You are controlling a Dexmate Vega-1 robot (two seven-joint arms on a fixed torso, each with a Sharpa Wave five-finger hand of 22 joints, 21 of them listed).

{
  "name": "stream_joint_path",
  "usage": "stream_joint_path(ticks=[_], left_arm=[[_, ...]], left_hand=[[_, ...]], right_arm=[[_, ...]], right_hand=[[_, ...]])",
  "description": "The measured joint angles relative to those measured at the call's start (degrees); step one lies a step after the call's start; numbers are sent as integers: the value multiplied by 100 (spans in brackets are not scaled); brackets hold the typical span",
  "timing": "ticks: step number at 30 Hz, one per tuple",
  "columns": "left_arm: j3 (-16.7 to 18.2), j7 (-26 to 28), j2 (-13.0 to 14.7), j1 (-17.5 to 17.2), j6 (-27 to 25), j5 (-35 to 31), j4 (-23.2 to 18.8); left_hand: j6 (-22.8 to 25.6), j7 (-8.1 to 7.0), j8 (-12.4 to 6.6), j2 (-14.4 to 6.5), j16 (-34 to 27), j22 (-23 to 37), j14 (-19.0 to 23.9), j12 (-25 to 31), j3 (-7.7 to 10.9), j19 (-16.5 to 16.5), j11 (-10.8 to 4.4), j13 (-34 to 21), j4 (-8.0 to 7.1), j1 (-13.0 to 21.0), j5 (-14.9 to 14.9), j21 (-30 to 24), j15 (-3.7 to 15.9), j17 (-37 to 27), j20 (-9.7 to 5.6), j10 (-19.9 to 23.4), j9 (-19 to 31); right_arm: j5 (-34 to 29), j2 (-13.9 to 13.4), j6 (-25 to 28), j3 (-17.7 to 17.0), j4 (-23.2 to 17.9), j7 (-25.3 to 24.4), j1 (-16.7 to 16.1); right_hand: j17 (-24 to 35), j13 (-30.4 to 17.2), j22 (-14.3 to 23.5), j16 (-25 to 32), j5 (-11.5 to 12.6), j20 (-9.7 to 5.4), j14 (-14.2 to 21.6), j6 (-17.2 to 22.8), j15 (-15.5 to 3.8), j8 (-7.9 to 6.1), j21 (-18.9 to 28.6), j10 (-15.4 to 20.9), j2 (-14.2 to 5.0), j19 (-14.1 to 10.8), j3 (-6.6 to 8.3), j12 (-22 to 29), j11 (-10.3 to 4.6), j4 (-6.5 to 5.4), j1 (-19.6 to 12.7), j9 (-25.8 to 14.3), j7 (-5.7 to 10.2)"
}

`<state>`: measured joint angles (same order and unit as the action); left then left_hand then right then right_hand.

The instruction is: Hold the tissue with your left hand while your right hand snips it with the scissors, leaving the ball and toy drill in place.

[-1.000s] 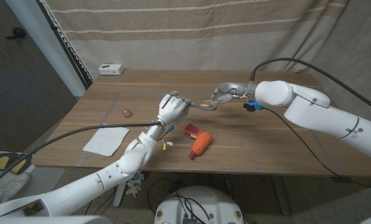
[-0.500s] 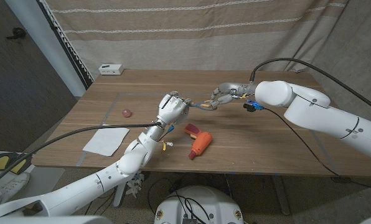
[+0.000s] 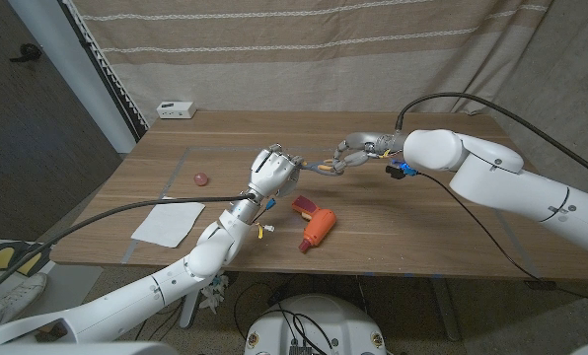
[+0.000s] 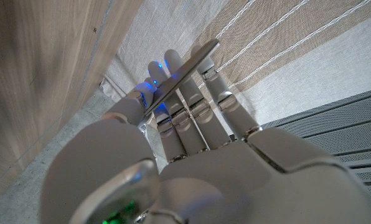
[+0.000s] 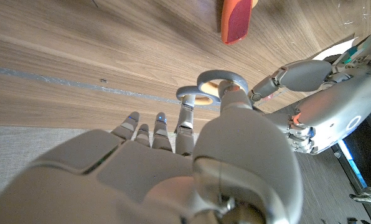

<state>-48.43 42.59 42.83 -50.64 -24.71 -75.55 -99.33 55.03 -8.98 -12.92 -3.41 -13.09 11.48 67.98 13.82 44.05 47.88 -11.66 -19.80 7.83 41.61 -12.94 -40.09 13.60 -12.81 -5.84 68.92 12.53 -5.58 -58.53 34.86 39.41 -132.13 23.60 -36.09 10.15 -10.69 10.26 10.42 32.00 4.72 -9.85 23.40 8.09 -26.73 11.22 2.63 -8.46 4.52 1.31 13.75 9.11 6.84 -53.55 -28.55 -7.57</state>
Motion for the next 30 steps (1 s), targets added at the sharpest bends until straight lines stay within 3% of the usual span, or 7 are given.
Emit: stream_joint_path(ticks=[25,30], left_arm=[[2,6,-19,4,35,39,25],[2,40,-23,6,47,56,37]], left_hand=[[0,0,0,7,0,0,0,7,0,0,-2,0,0,21,0,0,0,0,0,1,1],[0,0,0,7,0,0,22,6,0,0,-2,-13,0,21,0,-33,-22,0,0,1,1]], right_arm=[[-64,57,-113,3,36,34,-29],[-108,70,-112,44,39,70,3]], right_hand=[[0,-13,0,0,43,42,1,-24,62,12,1,-121,0,41,-47,0,0,-35,0,-12,25],[0,-13,0,-26,43,29,-2,-13,59,12,1,-142,0,53,-54,-27,-85,-41,0,-12,19]])
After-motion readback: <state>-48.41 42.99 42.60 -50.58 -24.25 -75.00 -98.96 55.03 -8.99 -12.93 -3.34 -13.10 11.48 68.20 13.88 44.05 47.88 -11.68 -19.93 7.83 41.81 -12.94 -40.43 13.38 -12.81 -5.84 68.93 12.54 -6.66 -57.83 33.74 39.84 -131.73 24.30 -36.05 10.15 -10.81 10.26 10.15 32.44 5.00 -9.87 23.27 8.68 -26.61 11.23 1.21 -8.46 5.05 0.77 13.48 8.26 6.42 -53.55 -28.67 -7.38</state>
